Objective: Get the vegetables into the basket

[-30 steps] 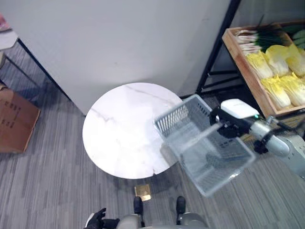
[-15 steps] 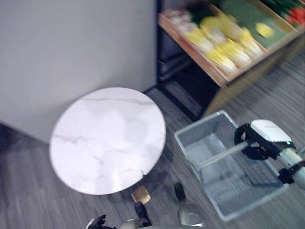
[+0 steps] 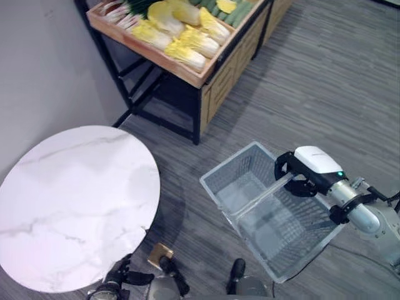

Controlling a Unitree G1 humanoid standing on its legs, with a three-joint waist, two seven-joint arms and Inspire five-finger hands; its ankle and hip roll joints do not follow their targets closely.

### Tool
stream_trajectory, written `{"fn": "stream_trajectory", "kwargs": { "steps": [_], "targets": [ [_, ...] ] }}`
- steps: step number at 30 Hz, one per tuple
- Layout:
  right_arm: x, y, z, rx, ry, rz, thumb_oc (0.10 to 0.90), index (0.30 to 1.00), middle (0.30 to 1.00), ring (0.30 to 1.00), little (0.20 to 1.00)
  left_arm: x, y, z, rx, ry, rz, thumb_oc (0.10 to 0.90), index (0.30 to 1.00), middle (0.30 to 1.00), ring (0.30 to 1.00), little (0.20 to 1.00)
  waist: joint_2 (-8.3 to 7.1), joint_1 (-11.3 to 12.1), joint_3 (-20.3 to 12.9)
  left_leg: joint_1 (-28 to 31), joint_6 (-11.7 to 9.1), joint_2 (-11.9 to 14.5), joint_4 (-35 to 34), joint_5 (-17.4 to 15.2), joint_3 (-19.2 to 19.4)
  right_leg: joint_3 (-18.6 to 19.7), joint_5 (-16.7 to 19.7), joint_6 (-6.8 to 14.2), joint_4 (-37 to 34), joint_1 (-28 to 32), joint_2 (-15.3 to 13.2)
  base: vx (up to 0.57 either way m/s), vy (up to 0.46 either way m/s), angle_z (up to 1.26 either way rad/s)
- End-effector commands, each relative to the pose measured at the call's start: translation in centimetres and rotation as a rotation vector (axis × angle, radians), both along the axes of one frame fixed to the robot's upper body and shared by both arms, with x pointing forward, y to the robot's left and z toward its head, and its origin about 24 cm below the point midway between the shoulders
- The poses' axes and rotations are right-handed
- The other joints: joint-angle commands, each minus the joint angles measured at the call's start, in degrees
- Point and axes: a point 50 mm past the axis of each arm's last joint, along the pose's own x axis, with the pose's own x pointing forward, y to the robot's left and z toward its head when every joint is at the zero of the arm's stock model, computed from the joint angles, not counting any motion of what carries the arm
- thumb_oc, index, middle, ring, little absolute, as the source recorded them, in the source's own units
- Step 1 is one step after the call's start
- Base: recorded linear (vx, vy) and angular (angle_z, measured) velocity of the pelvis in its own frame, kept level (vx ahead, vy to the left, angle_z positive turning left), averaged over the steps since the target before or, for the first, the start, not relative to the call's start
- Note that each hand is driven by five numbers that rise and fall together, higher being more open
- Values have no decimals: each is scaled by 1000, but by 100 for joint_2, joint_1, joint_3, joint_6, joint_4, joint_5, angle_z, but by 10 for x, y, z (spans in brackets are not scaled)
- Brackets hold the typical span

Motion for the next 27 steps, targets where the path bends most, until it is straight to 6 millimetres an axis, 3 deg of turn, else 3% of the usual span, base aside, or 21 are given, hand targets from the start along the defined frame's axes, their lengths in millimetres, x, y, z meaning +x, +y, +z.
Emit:
{"fn": "stream_trajectory", "kwargs": {
  "steps": [1, 10, 12, 13, 14, 15, 16, 17, 18, 19, 20, 22, 23, 27],
  "targets": [
    [12, 17, 68, 91, -324, 104, 400, 300, 300, 300, 300, -14, -4, -6, -6, 63, -20, 900, 1000, 1000, 1000, 1000, -126, 73, -182, -198, -367, 88, 321, 117, -34, -217, 31, 464, 147, 472, -286, -22, -165, 13],
    [-11, -21, 52, 21, -258, -61, 400, 300, 300, 300, 300, -3, -14, -5, -19, 27, -54, 900, 1000, 1000, 1000, 1000, 85, -242, 90, -324, -655, 555, 860, 312, -163, 25, -393, 196, 282, 503, -15, -32, -157, 1],
    [-18, -31, 53, -15, -260, -102, 400, 300, 300, 300, 300, 0, -14, -4, -15, 17, -70, 900, 1000, 1000, 1000, 1000, 91, -299, 191, -453, -831, 782, 1327, 439, -358, 179, -518, 78, 327, 518, 87, 33, -213, 1],
    [-20, -33, 53, -21, -264, -111, 400, 300, 300, 300, 300, 3, -13, -3, -10, 8, -75, 900, 1000, 1000, 1000, 1000, 114, -252, 260, -520, -990, 946, 1691, 582, -732, 313, -588, -32, 363, 526, 212, -64, -160, -19],
    [-18, -37, 54, -32, -265, -123, 400, 300, 300, 300, 300, 11, -13, 1, -3, -39, -74, 900, 1000, 1000, 1000, 1000, 137, -23, 432, -802, -791, 569, 1668, 655, -2042, 573, -521, -100, 454, 372, 231, -84, -83, -40],
    [-17, -37, 54, -32, -265, -122, 400, 300, 300, 300, 300, 11, -13, 1, -3, -39, -73, 900, 1000, 1000, 1000, 1000, 135, -57, 421, -825, -782, 552, 1661, 662, -2071, 542, -525, -95, 459, 367, 221, -94, 56, -52],
    [-13, -37, 53, -32, -262, -123, 400, 300, 300, 300, 300, 13, -13, 2, 0, -62, -58, 900, 1000, 1000, 1000, 1000, 129, 173, 435, -945, -605, -85, 1355, 337, -3248, 868, -456, -41, 409, 324, 186, 30, 27, -113],
    [-8, -33, 52, -2, -269, -108, 400, 300, 300, 300, 300, 15, -15, 3, -3, -77, -48, 900, 1000, 1000, 1000, 1000, 87, 254, 420, -1042, -509, -385, 1084, 164, -3782, 1092, -388, 3, 385, 266, 159, 63, 24, -132],
    [-3, -31, 52, 14, -271, -99, 400, 300, 300, 300, 300, 13, -14, 2, 0, -71, -45, 900, 1000, 1000, 1000, 1000, 72, 321, 412, -1021, -461, -539, 795, 118, -4209, 1323, -353, 35, 361, 244, 182, 137, 10, -172],
    [2, -29, 52, 22, -272, -91, 400, 300, 300, 300, 300, 13, -13, 3, 6, -75, -55, 900, 1000, 1000, 1000, 1000, 70, 459, 372, -1073, -442, -702, 564, 172, -4872, 1624, -303, 86, 331, 208, 216, 164, 49, -110],
    [6, -28, 55, 31, -284, -84, 400, 300, 300, 300, 300, 14, -14, 3, 4, -77, -62, 900, 1000, 1000, 1000, 1000, 84, 506, 338, -1172, -469, -812, 430, 287, -5187, 1780, -250, 117, 304, 166, 241, 178, 77, -142],
    [11, -22, 58, 51, -291, -59, 400, 300, 300, 300, 300, 12, -14, 2, 4, -62, -77, 900, 1000, 1000, 1000, 1000, 68, 479, 250, -1079, -380, -930, 255, 153, -5445, 2174, -269, 209, 340, 36, 299, 120, 123, -156],
    [10, -21, 55, 70, -282, -59, 400, 300, 300, 300, 300, 10, -13, 1, 5, -47, -76, 900, 1000, 1000, 1000, 1000, 60, 498, 202, -901, -375, -833, 52, 225, -5217, 2265, -245, 209, 370, 1, 304, 124, 191, -132],
    [11, -22, 43, 160, -264, -103, 400, 300, 300, 300, 300, 10, -11, 0, 18, -22, -106, 900, 1000, 1000, 1000, 1000, -60, 383, 130, -705, -151, -952, -53, 121, -4703, 2477, -101, 376, 556, -281, 128, 91, 219, -97]
  ]
}}
